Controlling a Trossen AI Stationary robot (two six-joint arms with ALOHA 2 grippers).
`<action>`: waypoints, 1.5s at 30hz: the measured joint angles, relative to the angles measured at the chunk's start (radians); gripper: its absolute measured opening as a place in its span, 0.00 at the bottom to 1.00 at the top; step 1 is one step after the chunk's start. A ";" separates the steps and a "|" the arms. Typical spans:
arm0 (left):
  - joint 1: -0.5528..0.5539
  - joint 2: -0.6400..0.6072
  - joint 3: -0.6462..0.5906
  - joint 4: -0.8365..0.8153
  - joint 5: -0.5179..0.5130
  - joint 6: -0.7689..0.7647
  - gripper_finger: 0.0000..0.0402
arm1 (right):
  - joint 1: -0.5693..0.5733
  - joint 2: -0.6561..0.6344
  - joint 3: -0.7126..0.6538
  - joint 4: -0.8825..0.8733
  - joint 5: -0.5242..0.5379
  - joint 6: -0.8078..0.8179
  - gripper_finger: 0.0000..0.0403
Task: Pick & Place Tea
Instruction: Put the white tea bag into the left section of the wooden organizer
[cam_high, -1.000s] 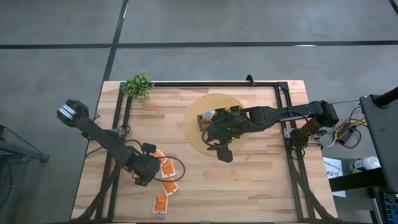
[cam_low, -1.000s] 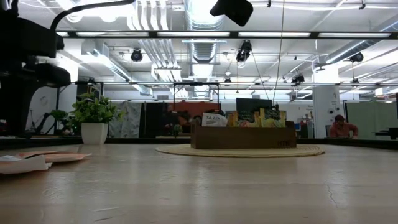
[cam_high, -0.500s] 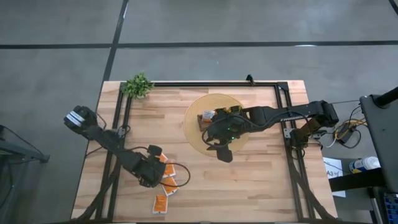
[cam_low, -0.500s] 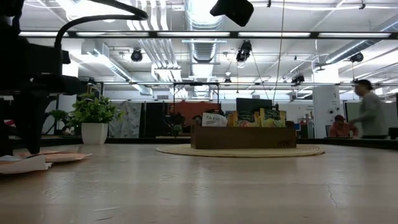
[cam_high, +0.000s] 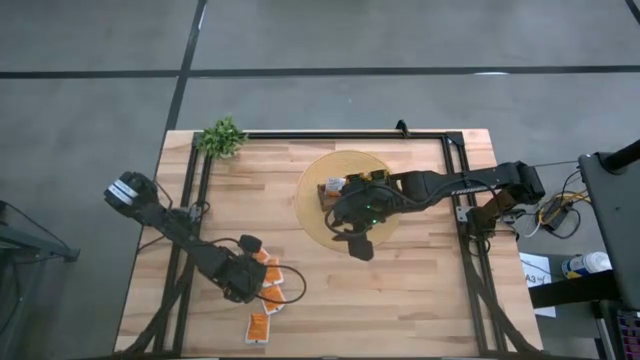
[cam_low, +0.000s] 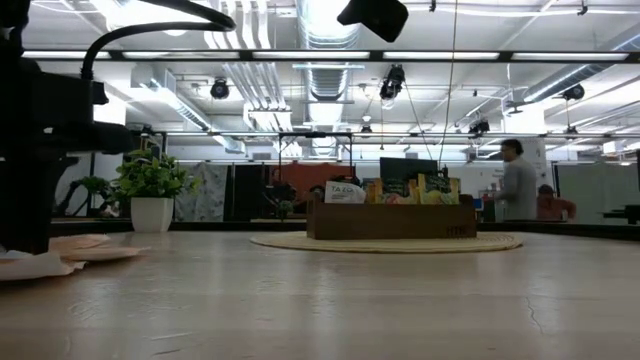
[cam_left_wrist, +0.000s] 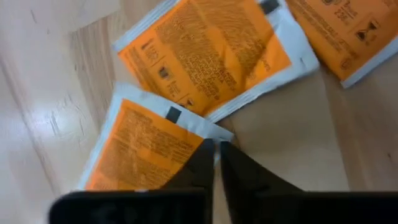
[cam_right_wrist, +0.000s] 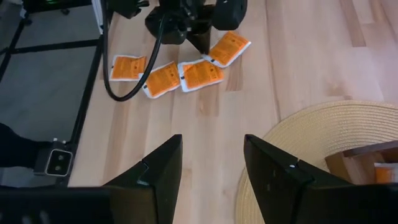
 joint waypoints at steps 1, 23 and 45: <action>0.000 0.001 0.000 0.001 -0.001 0.000 0.03 | 0.000 0.000 0.000 0.000 0.011 0.000 0.42; 0.006 -0.014 0.095 -0.094 -0.015 -0.072 0.01 | 0.000 0.000 0.000 0.002 0.021 -0.001 0.42; 0.062 -0.012 0.072 -0.116 -0.007 -0.107 0.61 | 0.000 0.000 0.000 0.002 0.020 -0.004 0.42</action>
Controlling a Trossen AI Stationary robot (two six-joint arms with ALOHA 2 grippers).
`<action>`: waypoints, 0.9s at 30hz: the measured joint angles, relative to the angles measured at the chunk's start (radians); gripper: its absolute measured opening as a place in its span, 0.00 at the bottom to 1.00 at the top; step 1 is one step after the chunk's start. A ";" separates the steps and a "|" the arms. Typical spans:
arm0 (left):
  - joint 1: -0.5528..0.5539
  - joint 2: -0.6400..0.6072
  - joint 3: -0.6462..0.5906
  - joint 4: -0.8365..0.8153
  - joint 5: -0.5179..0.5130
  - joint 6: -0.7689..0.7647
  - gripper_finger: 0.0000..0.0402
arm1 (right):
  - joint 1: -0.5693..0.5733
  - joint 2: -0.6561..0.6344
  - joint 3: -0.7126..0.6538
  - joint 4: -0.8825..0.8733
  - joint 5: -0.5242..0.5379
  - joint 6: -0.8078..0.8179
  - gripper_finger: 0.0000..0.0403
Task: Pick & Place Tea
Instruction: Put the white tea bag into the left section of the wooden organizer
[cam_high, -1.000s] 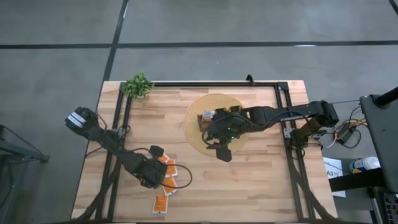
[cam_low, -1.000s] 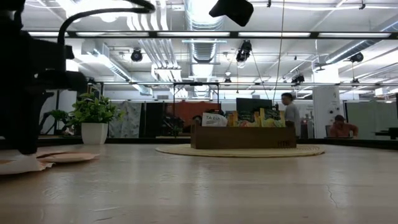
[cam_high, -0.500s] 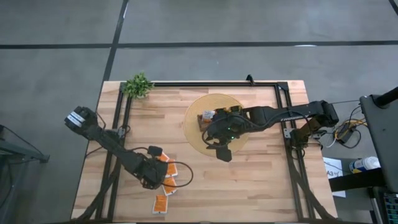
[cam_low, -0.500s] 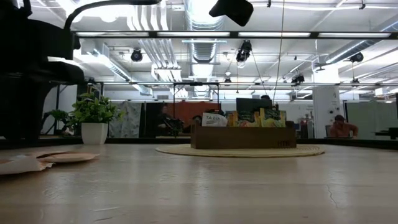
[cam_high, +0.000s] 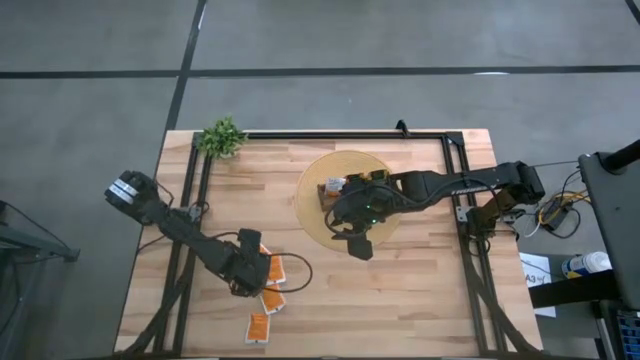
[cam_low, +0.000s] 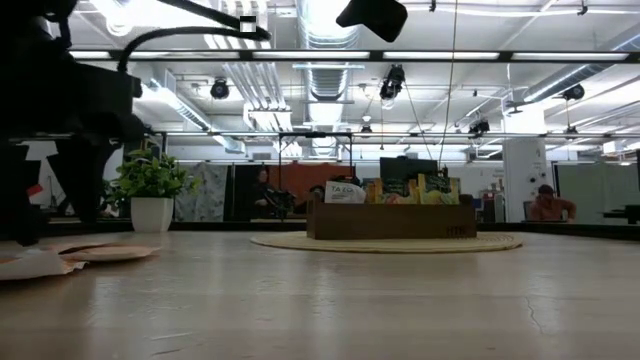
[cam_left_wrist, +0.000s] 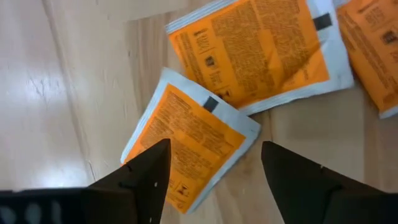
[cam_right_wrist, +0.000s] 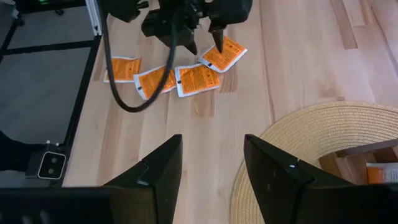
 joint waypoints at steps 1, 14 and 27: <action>0.008 0.000 -0.002 0.003 0.006 0.001 0.61 | 0.000 0.000 0.000 0.000 0.000 0.000 0.42; 0.076 0.000 -0.015 0.070 0.069 0.151 0.61 | 0.000 0.000 0.000 0.000 0.000 0.004 0.42; 0.152 0.000 -0.051 0.108 0.162 0.245 0.60 | 0.000 0.000 0.000 0.000 0.000 0.004 0.42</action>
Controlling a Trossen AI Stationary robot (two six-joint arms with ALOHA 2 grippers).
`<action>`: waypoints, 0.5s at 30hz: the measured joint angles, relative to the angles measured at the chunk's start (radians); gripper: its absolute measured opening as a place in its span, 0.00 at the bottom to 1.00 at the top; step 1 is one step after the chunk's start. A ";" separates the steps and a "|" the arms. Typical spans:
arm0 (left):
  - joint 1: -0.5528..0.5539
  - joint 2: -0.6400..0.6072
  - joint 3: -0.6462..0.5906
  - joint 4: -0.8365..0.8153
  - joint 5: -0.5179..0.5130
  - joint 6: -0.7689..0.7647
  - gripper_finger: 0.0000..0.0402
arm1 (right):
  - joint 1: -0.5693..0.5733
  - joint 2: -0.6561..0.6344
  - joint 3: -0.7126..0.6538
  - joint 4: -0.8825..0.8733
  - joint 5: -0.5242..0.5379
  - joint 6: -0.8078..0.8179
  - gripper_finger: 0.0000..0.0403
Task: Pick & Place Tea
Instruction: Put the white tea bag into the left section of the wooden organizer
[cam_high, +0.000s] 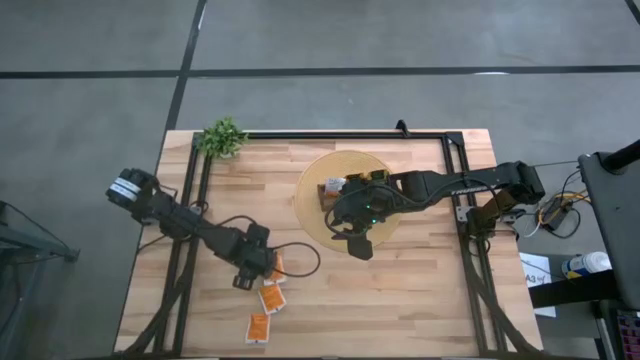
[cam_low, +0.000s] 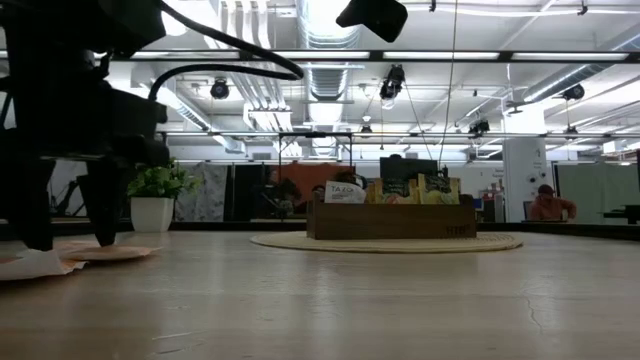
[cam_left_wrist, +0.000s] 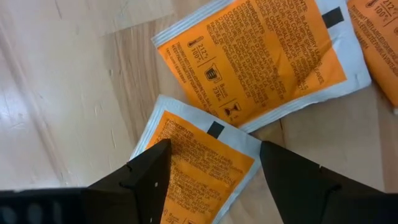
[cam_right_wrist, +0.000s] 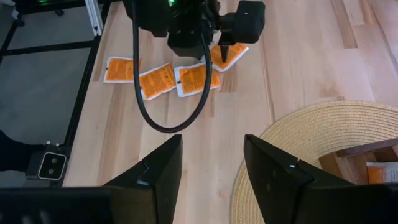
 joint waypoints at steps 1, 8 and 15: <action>0.004 0.000 0.000 0.001 0.008 0.008 0.60 | 0.000 0.000 0.000 0.000 0.000 0.000 0.42; 0.019 0.000 -0.005 -0.001 0.066 0.024 0.38 | 0.000 0.000 0.000 0.000 0.024 0.000 0.42; 0.022 0.000 0.011 -0.012 0.080 0.022 0.12 | 0.000 0.000 0.000 0.001 0.026 -0.001 0.42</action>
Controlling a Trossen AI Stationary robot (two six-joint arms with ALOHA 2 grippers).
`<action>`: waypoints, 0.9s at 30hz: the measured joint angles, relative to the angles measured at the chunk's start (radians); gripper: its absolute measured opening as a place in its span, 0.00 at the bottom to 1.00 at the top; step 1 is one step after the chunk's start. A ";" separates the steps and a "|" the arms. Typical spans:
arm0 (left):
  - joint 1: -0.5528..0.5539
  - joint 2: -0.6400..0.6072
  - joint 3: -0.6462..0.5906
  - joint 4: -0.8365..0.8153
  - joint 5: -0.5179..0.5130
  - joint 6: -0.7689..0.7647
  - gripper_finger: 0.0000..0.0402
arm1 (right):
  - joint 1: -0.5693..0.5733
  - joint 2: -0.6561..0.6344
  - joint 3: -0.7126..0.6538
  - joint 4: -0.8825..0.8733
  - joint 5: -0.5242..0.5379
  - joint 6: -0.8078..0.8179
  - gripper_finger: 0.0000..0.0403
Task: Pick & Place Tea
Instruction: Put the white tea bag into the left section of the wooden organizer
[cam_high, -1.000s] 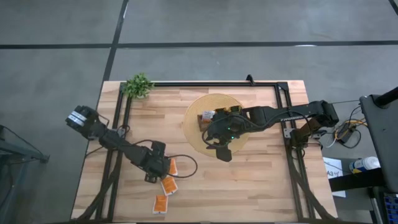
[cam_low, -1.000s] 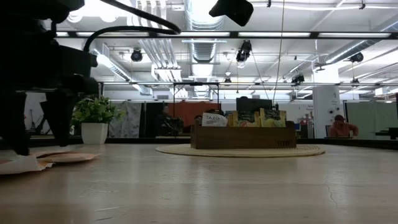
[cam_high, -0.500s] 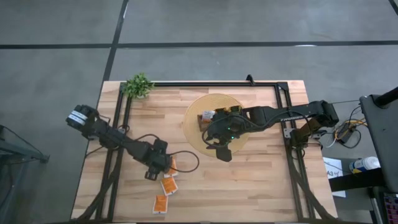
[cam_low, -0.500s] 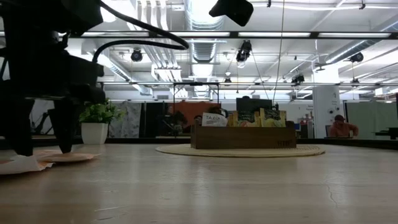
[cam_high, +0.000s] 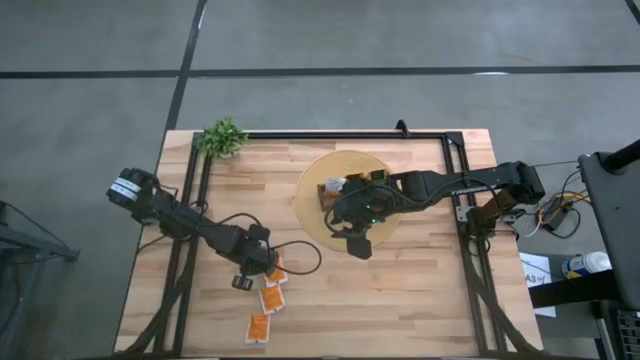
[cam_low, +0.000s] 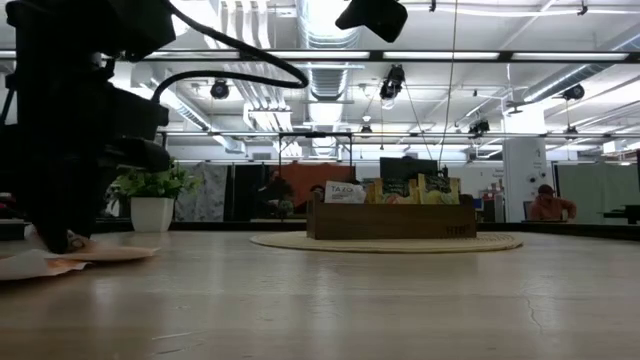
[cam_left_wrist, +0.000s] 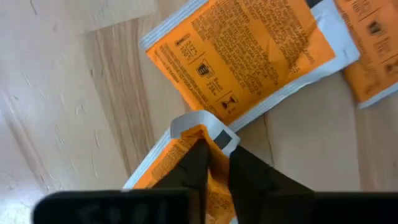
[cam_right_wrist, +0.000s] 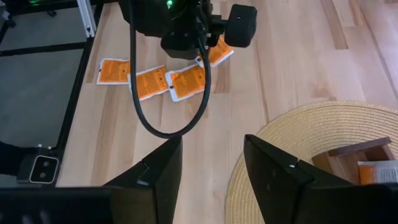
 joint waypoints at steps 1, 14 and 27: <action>0.000 0.000 0.006 -0.004 0.001 0.000 0.10 | 0.000 0.000 0.000 0.000 0.000 0.000 0.42; 0.027 -0.046 0.211 -0.216 -0.003 0.003 0.01 | 0.001 -0.005 0.000 0.016 0.000 -0.029 0.42; 0.192 -0.288 0.461 -0.041 0.059 -0.003 0.00 | 0.002 -0.060 0.000 0.191 -0.120 -0.056 0.42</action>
